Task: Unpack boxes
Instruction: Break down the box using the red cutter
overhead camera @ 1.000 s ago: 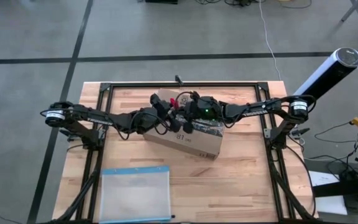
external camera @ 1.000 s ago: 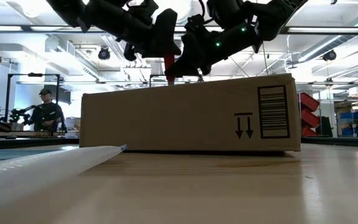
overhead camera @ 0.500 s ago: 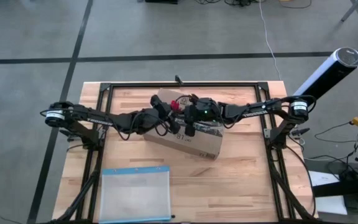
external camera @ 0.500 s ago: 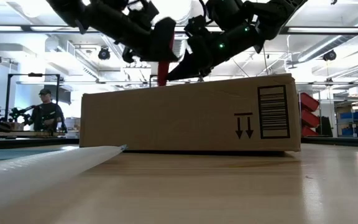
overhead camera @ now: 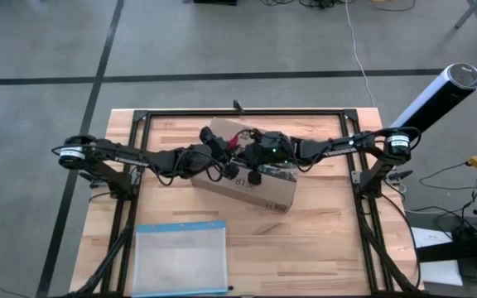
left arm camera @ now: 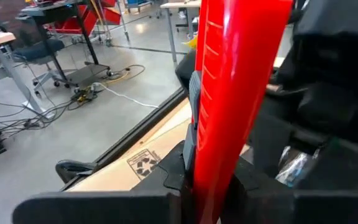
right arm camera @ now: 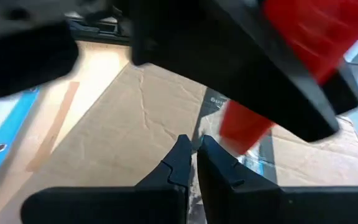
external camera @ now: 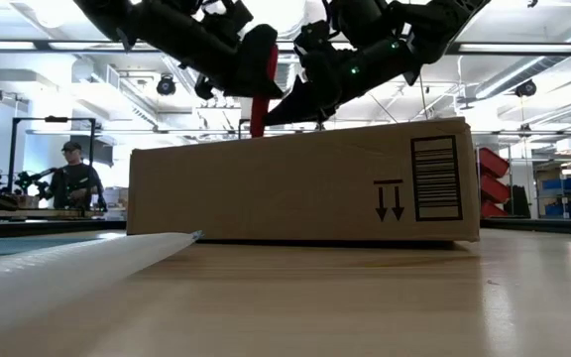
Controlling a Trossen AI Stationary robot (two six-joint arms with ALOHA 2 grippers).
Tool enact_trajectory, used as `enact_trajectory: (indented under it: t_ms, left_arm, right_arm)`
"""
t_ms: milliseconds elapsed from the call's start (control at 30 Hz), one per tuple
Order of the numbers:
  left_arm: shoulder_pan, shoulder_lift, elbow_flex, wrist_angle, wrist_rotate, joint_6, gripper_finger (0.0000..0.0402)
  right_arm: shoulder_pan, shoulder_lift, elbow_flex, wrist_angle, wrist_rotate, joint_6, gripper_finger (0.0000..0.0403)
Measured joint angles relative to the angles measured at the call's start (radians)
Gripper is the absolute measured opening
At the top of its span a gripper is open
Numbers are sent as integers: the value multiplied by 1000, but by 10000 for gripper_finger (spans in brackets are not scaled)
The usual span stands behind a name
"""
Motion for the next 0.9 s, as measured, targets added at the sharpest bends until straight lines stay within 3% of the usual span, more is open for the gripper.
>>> enact_trajectory:
  t_ms: [200,600,767,900]
  left_arm:
    - [-6,-17,0,47,2,-16,29]
    - [-5,-16,0,165,-101,-52,29]
    - [-6,-15,0,167,-107,-70,29]
    - [-5,-15,0,198,-114,-69,29]
  right_arm:
    - [1,0,0,8,88,0,30]
    - [2,2,0,116,198,26,131]
    - [1,2,0,140,299,13,162]
    - [2,2,0,186,317,24,176]
